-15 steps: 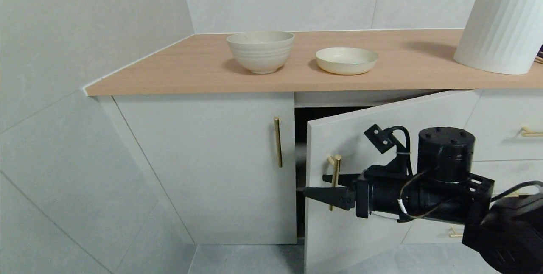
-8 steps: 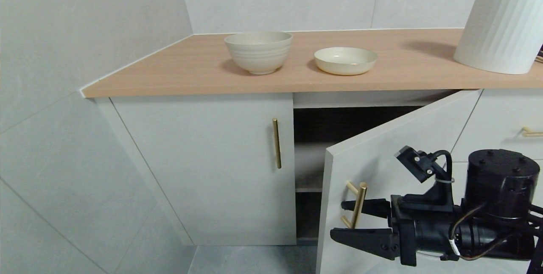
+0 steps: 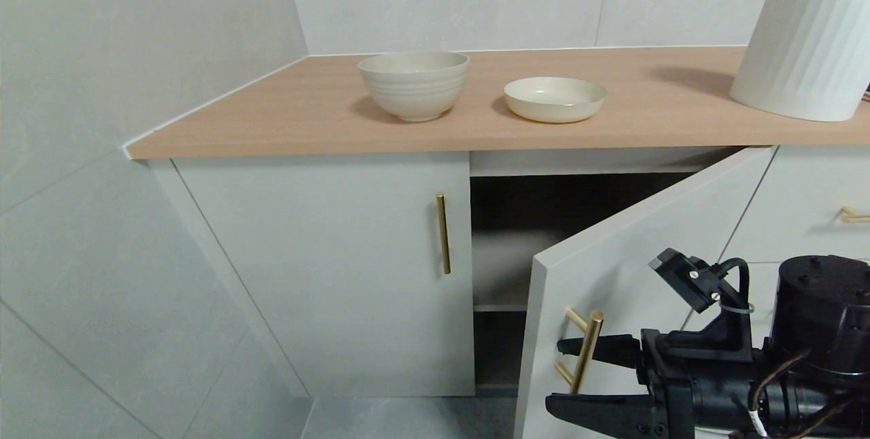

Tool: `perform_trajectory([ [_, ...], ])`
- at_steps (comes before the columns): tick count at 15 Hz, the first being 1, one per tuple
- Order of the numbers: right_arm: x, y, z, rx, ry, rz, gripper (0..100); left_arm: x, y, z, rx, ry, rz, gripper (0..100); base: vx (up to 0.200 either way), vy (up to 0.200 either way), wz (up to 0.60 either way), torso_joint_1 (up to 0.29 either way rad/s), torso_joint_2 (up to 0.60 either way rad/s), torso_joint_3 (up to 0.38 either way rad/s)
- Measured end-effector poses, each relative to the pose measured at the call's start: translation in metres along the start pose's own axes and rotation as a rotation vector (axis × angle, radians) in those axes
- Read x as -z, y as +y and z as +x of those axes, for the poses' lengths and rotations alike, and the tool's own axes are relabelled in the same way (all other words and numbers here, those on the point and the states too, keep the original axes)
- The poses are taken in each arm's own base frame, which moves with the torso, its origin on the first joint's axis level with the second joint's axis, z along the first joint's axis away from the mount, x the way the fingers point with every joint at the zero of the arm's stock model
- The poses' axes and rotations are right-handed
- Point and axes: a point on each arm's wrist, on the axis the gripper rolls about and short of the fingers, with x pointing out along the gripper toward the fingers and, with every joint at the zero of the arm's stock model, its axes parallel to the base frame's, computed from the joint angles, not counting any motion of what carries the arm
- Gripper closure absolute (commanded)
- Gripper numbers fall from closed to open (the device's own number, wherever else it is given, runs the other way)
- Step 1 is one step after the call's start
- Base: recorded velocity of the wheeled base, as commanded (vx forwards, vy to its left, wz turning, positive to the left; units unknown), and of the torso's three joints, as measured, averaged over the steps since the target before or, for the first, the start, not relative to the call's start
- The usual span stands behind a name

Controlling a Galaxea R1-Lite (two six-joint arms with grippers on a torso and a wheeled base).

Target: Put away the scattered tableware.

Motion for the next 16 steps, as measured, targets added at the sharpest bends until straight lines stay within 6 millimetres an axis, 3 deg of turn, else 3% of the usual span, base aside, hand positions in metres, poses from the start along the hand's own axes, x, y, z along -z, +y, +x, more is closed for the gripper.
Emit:
perform_trajectory([
  [3,0.003,0.005,-0.002,-0.008,0.008,-0.001,0,-0.049,0.0,-0.004,0.119,-0.039,-0.018,0,0.0,0.0,0.0,0.0,0.0,0.0],
  [6,0.003,0.007,-0.004,-0.012,0.008,0.0,0,-0.11,0.001,0.019,0.277,0.006,-0.096,0,0.0,0.0,0.0,0.0,0.0,0.0],
  [7,0.003,0.007,-0.004,-0.013,0.009,0.0,0,-0.13,0.001,0.032,0.344,0.028,-0.131,100,0.0,0.0,0.0,0.0,0.0,0.0],
  [10,0.004,0.008,-0.003,-0.02,0.011,-0.002,0,-0.164,-0.002,0.074,0.622,0.213,-0.312,100,0.0,0.0,0.0,0.0,0.0,0.0],
  [16,0.004,0.009,-0.003,-0.027,0.014,-0.004,0,-0.148,-0.039,0.167,0.872,0.512,-0.408,100,0.0,0.0,0.0,0.0,0.0,0.0],
])
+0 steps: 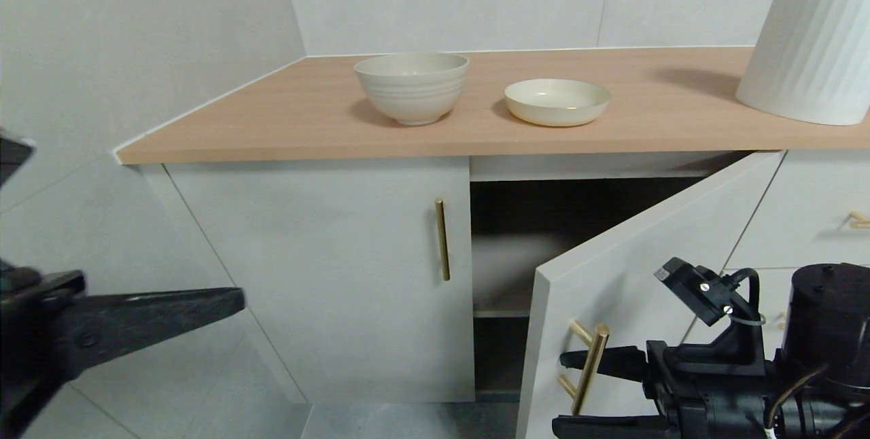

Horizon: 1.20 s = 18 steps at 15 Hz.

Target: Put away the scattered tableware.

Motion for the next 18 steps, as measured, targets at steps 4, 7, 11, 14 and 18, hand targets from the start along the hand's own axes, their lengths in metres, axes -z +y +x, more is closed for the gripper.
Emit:
perform_trajectory([
  [4,0.001,0.001,0.001,-0.005,0.004,-0.001,0,-0.006,0.04,0.078,0.046,0.078,-0.019,100,0.0,0.0,0.0,0.0,0.0,0.0],
  [7,0.004,0.003,0.002,-0.011,0.011,-0.003,0,0.006,0.063,0.138,0.089,0.109,-0.001,100,0.0,0.0,0.0,0.0,0.0,0.0],
  [11,0.005,0.003,0.002,-0.015,0.018,0.0,0,0.037,0.067,0.201,0.09,0.032,0.08,100,0.0,0.0,0.0,0.0,0.0,0.0],
  [14,0.006,0.003,0.003,-0.018,0.024,0.002,0,0.057,0.054,0.228,0.092,-0.004,0.121,100,0.0,0.0,0.0,0.0,0.0,0.0],
  [18,0.007,0.003,0.004,-0.017,0.028,0.006,0,0.074,0.044,0.241,0.147,-0.018,0.144,100,0.0,0.0,0.0,0.0,0.0,0.0],
])
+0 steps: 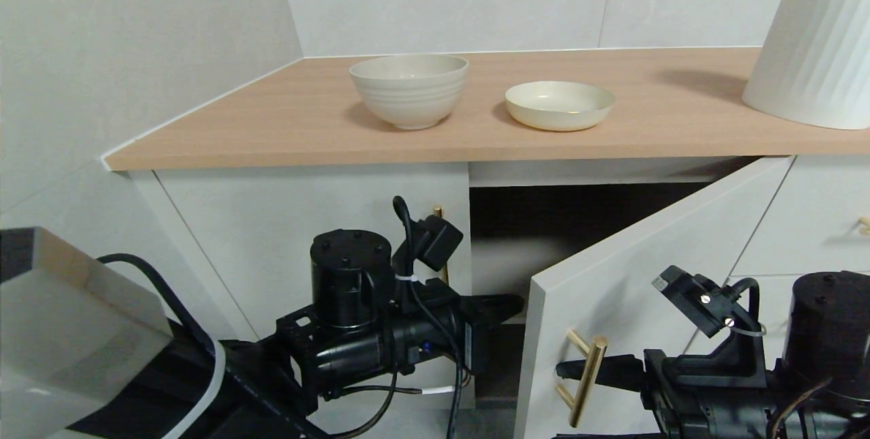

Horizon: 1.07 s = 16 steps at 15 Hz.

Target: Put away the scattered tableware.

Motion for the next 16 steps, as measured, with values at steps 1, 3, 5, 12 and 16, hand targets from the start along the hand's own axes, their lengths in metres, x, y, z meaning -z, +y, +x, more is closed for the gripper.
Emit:
perform_trajectory([
  [1,0.0,0.0,0.0,0.0,0.001,0.0,0,0.001,-0.002,0.003,0.014,-0.018,0.011,100,0.0,0.0,0.0,0.0,0.0,0.0],
  [3,0.001,-0.001,0.001,0.002,0.006,0.004,0,0.004,-0.004,0.007,0.033,-0.043,0.024,100,0.0,0.0,0.0,0.0,0.0,0.0],
  [5,0.001,-0.003,0.002,0.004,0.008,0.006,0,0.007,-0.007,0.012,0.053,-0.057,0.034,100,0.0,0.0,0.0,0.0,0.0,0.0],
  [12,-0.002,-0.011,-0.002,0.08,-0.025,-0.035,0,0.012,-0.013,0.017,0.081,-0.067,0.045,100,0.0,0.0,0.0,0.0,0.0,0.0],
  [16,-0.007,-0.02,-0.012,0.153,-0.06,-0.06,0,0.014,-0.015,0.02,0.092,-0.058,0.027,100,0.0,0.0,0.0,0.0,0.0,0.0],
])
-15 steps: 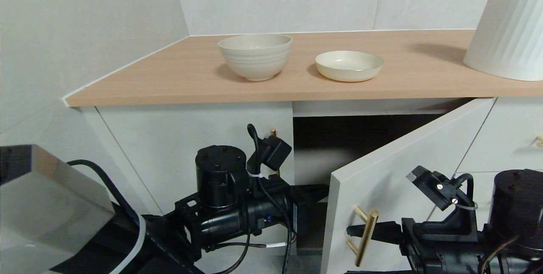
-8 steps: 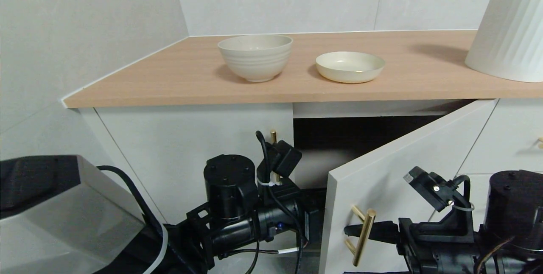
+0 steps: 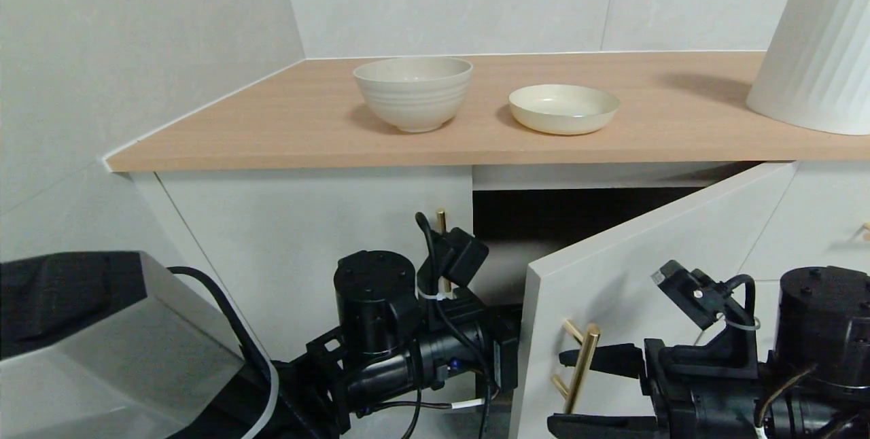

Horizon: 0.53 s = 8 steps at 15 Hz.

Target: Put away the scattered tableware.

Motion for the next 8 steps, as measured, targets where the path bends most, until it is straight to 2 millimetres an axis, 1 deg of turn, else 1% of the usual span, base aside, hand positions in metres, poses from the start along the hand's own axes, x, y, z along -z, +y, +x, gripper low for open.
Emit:
perform_trajectory([
  [3,-0.003,-0.007,-0.004,0.046,-0.019,0.003,0,0.003,-0.004,0.006,0.012,0.005,0.002,100,0.0,0.0,0.0,0.0,0.0,0.0],
  [5,-0.007,-0.011,-0.01,0.075,-0.042,-0.019,0,0.003,-0.006,0.008,0.017,0.003,0.004,100,0.0,0.0,0.0,0.0,0.0,0.0],
  [6,-0.01,-0.011,-0.015,0.091,-0.06,-0.032,0,0.002,-0.007,0.009,0.021,0.001,0.005,100,0.0,0.0,0.0,0.0,0.0,0.0],
  [8,-0.006,-0.007,-0.03,0.126,-0.086,-0.043,0,0.004,-0.011,0.012,0.04,0.008,0.006,100,0.0,0.0,0.0,0.0,0.0,0.0],
])
